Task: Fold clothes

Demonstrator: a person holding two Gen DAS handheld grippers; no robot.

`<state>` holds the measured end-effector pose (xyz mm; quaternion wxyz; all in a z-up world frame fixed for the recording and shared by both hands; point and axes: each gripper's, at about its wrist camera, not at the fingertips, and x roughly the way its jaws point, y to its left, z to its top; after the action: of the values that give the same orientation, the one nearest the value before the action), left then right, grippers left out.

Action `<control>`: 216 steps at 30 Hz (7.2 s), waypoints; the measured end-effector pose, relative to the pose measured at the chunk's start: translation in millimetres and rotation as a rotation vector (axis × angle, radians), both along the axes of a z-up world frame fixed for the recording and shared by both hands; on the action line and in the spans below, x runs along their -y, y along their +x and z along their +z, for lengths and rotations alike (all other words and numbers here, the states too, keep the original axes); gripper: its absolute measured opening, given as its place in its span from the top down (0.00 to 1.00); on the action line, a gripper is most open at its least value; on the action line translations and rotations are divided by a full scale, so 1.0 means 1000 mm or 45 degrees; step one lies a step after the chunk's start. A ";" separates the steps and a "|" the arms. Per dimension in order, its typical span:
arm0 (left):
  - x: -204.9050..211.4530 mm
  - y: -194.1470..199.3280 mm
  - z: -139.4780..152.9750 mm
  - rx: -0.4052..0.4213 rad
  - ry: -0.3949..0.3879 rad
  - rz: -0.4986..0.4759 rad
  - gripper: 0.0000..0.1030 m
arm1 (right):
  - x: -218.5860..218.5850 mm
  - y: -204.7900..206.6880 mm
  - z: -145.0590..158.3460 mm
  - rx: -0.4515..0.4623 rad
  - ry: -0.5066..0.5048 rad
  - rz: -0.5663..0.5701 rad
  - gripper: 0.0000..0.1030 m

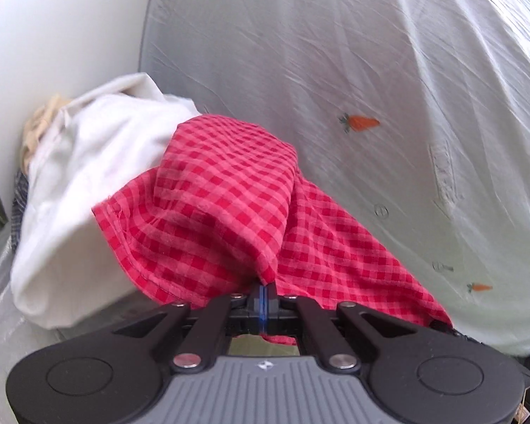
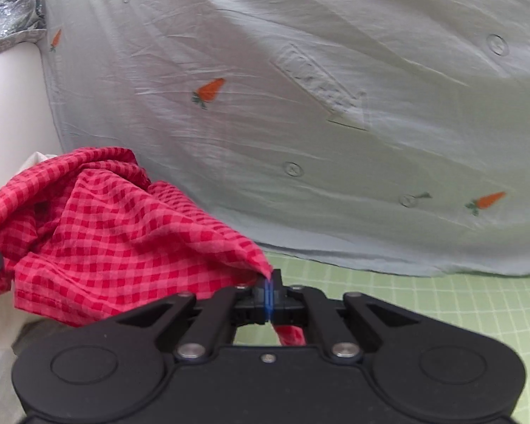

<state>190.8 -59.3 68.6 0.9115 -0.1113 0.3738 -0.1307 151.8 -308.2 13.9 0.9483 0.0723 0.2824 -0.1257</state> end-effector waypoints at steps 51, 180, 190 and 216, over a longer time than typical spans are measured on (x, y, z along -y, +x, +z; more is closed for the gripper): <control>0.322 -0.087 -0.193 -0.490 0.573 -0.590 0.37 | 0.281 -0.213 -0.141 -0.590 0.126 -0.582 0.11; 0.148 -0.059 -0.193 -0.693 0.402 -0.052 0.30 | 0.228 -0.130 -0.115 -0.444 0.103 -0.232 0.97; 0.138 -0.085 -0.187 -0.671 0.400 -0.064 0.30 | 0.170 -0.138 -0.124 -0.493 0.115 -0.042 0.99; 0.146 -0.082 -0.199 -0.699 0.463 -0.070 0.28 | 0.308 -0.155 -0.125 -0.317 0.427 -0.677 0.52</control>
<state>109.3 -205.1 -130.5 0.7779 0.0322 0.6255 -0.0517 -3.3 -616.6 -110.8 0.8154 0.2827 0.3839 -0.3283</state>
